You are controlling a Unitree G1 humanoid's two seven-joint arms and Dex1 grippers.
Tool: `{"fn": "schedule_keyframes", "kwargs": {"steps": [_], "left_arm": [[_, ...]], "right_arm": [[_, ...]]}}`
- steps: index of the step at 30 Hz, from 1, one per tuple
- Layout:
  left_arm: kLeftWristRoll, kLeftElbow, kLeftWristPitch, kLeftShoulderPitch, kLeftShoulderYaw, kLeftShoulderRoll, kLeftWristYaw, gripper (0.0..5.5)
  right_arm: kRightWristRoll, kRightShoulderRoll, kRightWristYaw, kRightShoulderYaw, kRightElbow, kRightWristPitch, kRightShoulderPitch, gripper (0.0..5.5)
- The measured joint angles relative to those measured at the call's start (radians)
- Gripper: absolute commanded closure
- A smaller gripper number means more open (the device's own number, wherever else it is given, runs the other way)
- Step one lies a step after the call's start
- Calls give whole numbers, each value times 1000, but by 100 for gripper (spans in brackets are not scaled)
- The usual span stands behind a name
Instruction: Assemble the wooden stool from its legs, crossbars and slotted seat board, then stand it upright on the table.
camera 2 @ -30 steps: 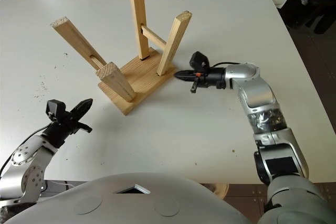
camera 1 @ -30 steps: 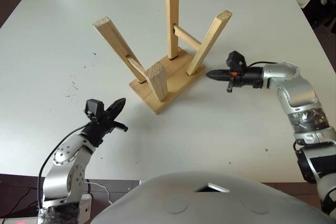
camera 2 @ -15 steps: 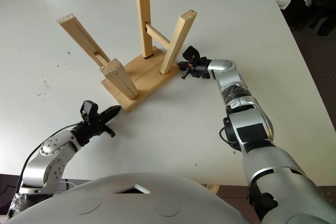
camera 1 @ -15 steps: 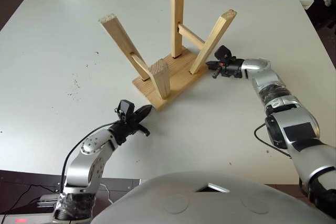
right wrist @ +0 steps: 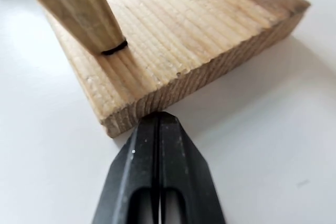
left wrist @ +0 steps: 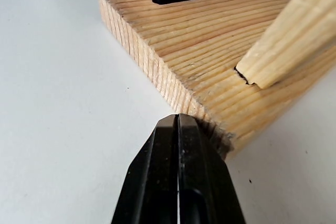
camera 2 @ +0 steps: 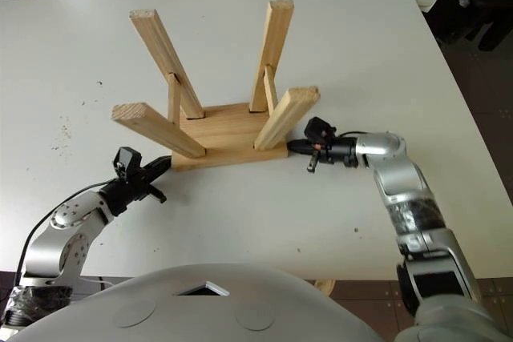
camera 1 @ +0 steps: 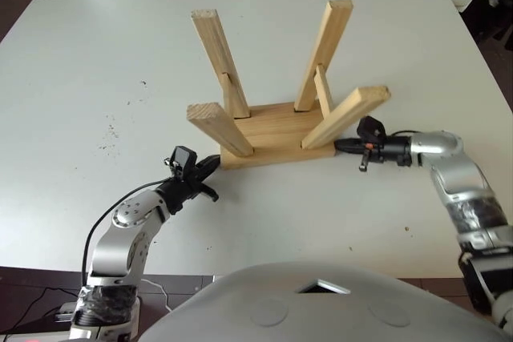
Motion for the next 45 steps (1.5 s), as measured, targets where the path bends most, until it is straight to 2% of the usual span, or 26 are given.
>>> {"fn": "schedule_keyframes", "kwargs": {"steps": [3,8,13,16,18,27,40,45], "left_arm": [[-2,-9,3,10,6,23,-20,546],[-20,-13,8,-4,32,23,-26,546],[-52,-38,16,15,139,28,-10,546],[-50,-33,17,27,173,69,-31,546],[-43,-18,13,33,167,90,-67,546],[5,26,-25,1,2,104,-162,546],[16,62,-53,-21,-4,126,-202,546],[20,77,-47,-31,32,141,-196,546]], "right_arm": [[22,-21,-34,-15,-116,62,87,550],[22,-24,-92,-36,-117,77,89,550],[28,-82,-85,-93,-128,82,117,550],[32,-99,-74,-96,-162,83,155,550],[34,-94,-79,-85,-177,86,161,550],[9,-99,-59,-3,-172,63,109,550],[27,-140,-17,16,-204,55,131,550],[25,-141,-27,17,-197,45,128,550]]}}
